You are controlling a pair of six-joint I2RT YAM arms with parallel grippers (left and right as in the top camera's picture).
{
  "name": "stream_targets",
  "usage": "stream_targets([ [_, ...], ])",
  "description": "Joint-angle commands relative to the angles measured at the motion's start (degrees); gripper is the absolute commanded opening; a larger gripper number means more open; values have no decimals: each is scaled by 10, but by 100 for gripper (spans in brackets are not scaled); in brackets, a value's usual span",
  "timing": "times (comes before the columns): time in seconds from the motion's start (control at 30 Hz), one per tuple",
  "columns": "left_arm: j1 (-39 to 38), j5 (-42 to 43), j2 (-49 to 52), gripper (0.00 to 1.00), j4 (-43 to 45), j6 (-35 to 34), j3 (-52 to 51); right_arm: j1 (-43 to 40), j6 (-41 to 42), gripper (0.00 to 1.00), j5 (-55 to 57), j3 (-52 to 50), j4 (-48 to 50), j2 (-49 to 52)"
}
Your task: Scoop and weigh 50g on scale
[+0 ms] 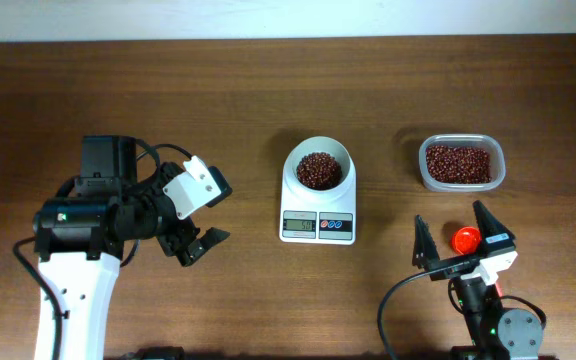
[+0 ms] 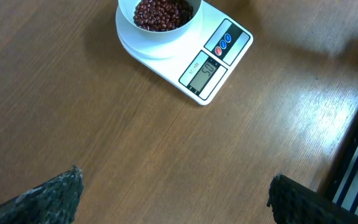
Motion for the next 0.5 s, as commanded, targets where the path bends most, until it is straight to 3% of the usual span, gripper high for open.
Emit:
stream_targets([
  [0.0,1,12,-3,99,0,-6,5,7,-4,99,33,-3,-40,-5],
  [0.1,1,12,-3,99,0,-6,5,7,-4,99,43,-3,-122,-5],
  [0.47,1,12,-3,99,0,-6,5,7,-57,99,50,-3,-122,-5],
])
